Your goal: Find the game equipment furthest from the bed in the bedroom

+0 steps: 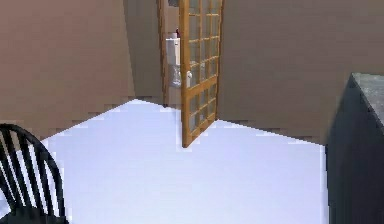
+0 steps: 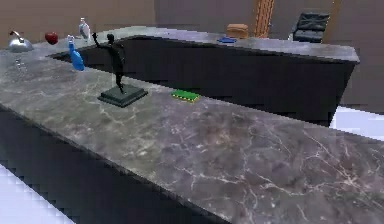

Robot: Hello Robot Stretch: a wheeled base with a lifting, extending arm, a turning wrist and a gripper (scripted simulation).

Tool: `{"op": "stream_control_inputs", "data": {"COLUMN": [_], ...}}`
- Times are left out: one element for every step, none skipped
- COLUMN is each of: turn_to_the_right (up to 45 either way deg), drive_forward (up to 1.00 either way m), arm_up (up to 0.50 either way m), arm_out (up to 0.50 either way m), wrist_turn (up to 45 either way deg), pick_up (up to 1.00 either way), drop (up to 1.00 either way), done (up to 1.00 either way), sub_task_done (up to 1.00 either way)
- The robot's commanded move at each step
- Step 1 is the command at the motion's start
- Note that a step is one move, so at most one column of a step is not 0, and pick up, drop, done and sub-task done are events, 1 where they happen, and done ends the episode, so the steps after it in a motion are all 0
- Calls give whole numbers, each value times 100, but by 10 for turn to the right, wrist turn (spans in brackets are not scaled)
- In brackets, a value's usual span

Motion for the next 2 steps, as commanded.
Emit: {"op": "stream_control_inputs", "data": {"turn_to_the_right": [-120, 0], "drive_forward": [0, 100], "arm_up": [0, 0], "arm_out": [0, 0], "wrist_turn": [0, 0], "pick_up": [0, 0], "drop": [0, 0], "done": [0, 0], "sub_task_done": [0, 0]}}
